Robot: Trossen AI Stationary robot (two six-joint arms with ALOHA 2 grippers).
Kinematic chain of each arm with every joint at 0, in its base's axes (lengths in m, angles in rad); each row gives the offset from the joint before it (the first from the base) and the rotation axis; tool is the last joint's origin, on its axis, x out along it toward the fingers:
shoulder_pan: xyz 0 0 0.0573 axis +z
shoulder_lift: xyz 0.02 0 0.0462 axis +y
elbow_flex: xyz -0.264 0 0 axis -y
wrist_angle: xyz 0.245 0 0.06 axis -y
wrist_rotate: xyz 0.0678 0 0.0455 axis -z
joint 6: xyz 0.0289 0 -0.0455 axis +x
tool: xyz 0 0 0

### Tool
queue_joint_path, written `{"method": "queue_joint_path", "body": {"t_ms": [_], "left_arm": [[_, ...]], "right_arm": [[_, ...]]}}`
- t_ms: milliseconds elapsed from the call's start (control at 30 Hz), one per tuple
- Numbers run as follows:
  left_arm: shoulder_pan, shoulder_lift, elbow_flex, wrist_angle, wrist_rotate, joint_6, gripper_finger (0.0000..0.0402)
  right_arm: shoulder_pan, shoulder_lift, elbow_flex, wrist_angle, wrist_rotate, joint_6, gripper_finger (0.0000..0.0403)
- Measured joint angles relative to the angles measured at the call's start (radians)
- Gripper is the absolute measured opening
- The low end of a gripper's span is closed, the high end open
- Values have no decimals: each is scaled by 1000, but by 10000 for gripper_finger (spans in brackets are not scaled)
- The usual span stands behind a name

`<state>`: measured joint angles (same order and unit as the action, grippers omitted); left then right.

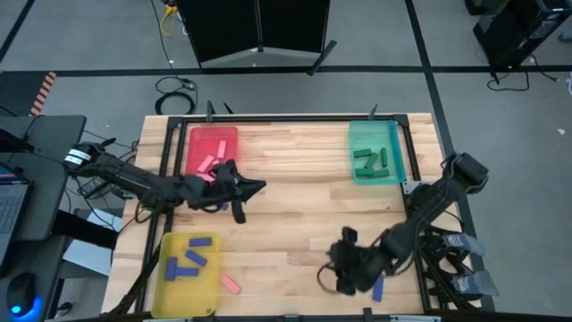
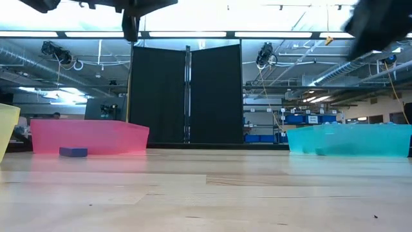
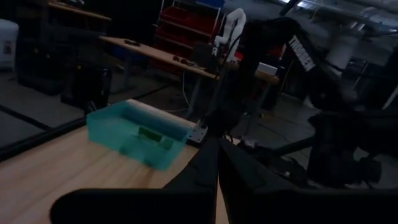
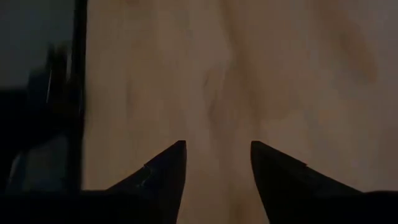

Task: Sort blocks
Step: Put the green block into the blue bin

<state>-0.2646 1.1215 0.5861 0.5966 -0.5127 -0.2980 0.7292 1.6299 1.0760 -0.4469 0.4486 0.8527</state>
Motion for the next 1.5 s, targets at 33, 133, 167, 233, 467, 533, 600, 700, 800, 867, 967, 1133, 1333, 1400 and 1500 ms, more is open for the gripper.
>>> {"method": "queue_joint_path", "body": {"t_ms": [33,133,167,233,467,533,600,700,800,867,967,1133,1333,1400,1500], "left_arm": [[-4,-3,-3,-5,0,2,19],[-10,-3,-3,-23,0,4,19],[-11,-3,-3,-25,0,5,19],[-12,-3,-3,-26,0,6,19],[-11,-3,-3,-27,0,8,19],[-11,-3,-3,-26,0,25,19],[-11,-2,-3,-25,0,32,19],[-11,-2,-3,-26,1,36,19],[-11,-2,-3,-27,19,38,19],[-11,-2,-3,-27,22,38,19],[-11,-2,-2,-30,35,39,19],[-11,-2,-2,-40,44,44,19],[-11,-2,-2,-34,44,59,19],[-11,-2,-2,-37,45,59,19],[-11,-2,-2,-41,47,59,19]], "right_arm": [[16,26,34,-58,-36,51,192],[72,93,142,-271,-103,217,200],[93,112,180,-338,-116,282,204],[133,142,254,-473,-129,432,212],[279,223,419,-707,-135,1068,240],[313,251,429,-731,-144,1206,249],[338,285,429,-730,-195,1306,258],[338,329,429,-698,-303,1329,268],[312,361,429,-671,-301,1327,274],[296,368,428,-670,-301,1329,276],[284,364,428,-674,-304,1336,275],[272,365,428,-758,-204,1318,269],[227,364,412,-752,-94,1083,266],[207,365,395,-726,-89,1011,267],[184,365,367,-680,-90,922,272]]}}
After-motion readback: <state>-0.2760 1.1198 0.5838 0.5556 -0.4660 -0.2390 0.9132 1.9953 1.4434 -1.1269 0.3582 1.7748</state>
